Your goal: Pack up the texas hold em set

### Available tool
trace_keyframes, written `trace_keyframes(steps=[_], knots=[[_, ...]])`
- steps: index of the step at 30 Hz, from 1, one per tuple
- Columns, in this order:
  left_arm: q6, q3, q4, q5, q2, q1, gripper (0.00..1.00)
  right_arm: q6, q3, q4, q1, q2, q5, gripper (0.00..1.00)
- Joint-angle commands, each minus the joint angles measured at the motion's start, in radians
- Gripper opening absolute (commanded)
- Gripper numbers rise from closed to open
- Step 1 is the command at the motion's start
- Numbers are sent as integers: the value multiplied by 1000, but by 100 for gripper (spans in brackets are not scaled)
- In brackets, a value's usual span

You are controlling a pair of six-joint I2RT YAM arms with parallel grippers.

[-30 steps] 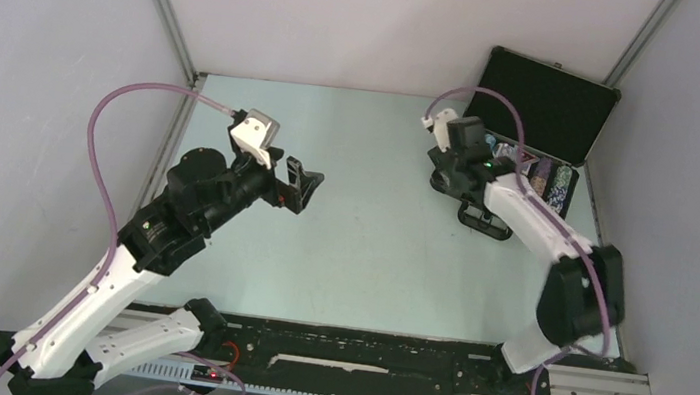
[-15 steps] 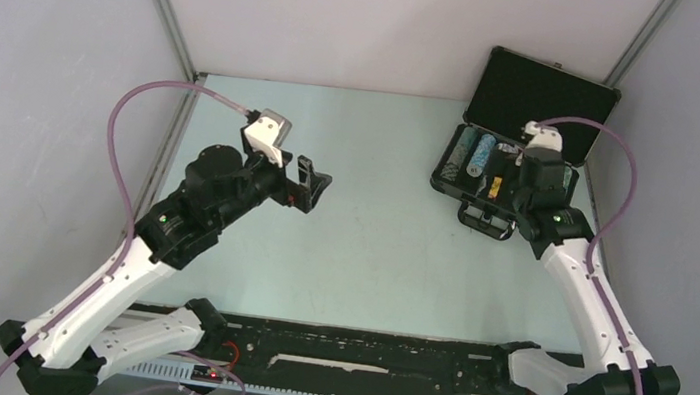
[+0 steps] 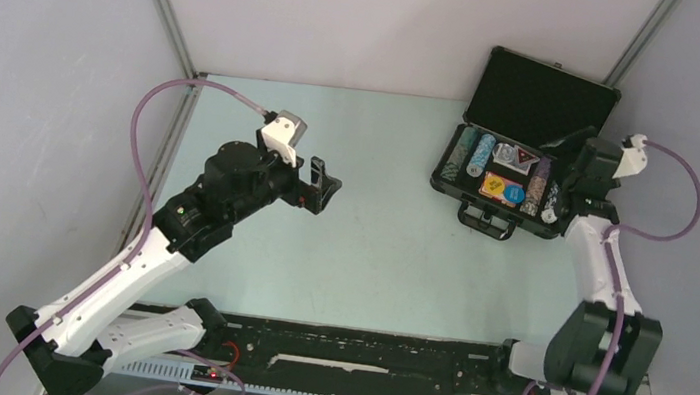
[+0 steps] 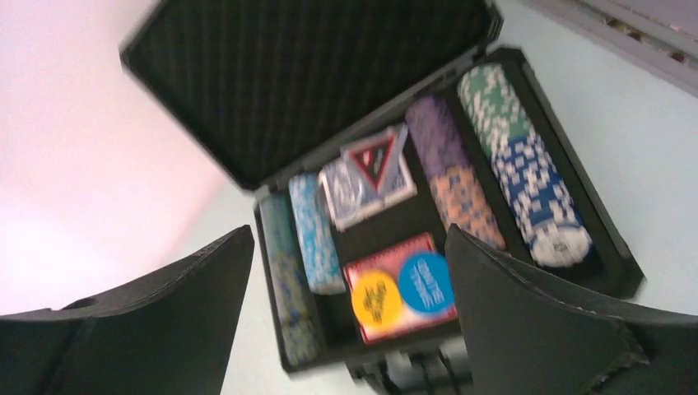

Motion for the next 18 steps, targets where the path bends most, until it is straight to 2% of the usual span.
trace_keyframes(steps=[1, 5, 10, 16, 18], knots=[[-2, -13, 31, 3, -3, 6, 100, 254, 112, 296, -54, 143, 15, 94], [9, -10, 23, -15, -2, 6, 100, 318, 237, 378, -65, 293, 50, 95], [14, -5, 15, -19, 2, 7, 100, 427, 441, 349, -82, 510, 43, 95], [17, 7, 1, -7, 25, 6, 100, 602, 722, 251, -105, 764, 4, 91], [20, 11, -4, -11, 32, 6, 100, 637, 807, 259, -105, 844, -6, 85]])
